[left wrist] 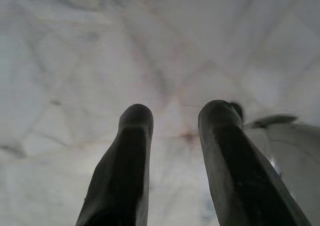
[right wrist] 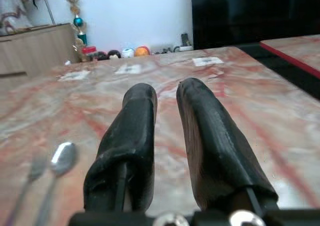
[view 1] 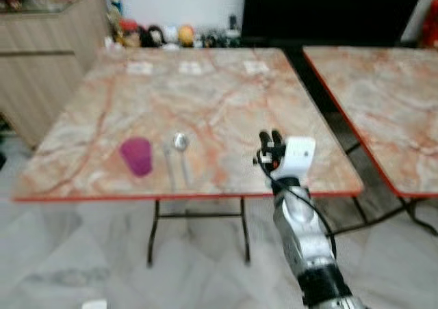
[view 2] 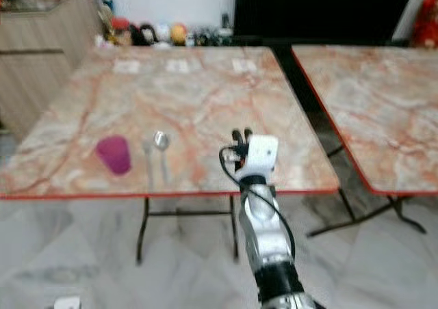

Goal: Setting the table

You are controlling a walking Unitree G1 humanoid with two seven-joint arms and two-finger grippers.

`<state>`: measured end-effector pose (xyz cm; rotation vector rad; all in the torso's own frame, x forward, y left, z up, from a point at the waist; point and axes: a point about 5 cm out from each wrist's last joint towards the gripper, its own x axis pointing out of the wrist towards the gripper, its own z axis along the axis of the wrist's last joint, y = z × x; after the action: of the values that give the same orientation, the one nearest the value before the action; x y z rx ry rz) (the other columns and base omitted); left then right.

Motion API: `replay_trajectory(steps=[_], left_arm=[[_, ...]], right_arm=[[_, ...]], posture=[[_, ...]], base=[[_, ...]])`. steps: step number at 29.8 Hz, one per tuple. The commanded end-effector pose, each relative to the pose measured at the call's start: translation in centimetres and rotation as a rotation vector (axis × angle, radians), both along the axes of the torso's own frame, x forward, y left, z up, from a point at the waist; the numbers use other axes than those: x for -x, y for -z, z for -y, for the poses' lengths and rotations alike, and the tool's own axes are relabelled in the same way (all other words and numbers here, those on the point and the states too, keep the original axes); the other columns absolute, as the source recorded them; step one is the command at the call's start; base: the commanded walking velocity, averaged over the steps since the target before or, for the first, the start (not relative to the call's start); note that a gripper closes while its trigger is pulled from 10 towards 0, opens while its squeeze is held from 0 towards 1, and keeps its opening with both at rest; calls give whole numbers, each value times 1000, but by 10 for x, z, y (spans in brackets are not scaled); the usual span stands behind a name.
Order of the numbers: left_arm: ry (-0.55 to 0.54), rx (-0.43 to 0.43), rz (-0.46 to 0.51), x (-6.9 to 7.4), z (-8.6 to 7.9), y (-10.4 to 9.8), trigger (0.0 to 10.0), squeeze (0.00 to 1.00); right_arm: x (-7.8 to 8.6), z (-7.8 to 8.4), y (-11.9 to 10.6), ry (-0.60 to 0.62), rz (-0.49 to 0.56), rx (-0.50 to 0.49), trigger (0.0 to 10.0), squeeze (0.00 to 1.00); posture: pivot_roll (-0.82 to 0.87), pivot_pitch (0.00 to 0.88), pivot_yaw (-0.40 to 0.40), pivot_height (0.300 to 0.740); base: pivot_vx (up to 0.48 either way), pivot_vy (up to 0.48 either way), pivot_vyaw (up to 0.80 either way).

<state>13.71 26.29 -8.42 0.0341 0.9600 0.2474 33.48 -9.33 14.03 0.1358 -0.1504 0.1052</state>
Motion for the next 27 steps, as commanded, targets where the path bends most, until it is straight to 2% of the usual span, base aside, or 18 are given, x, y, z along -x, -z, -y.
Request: replay_trajectory(steps=[1, 5, 26, 27], left_arm=[[-8, 17, -19, 4, 5, 3, 10000, 0], [-12, 18, -17, 3, 5, 3, 10000, 0], [13, 26, -12, 2, 5, 2, 10000, 0], [14, 26, -13, 2, 5, 2, 10000, 0]], right_arm=[[0, 10, 4, 32, -13, -2, 10000, 0], [1, 11, 4, 41, -15, -13, 10000, 0], [2, 13, 7, 52, -24, -12, 10000, 0], [2, 14, 7, 54, -26, -21, 10000, 1000]], posture=[[-29, 0, -2, 740], [-29, 0, -2, 740], [-30, 0, 3, 740], [-29, 0, 4, 740]], base=[[0, 480, 0], [0, 427, 0], [0, 0, 0], [0, 0, 0]])
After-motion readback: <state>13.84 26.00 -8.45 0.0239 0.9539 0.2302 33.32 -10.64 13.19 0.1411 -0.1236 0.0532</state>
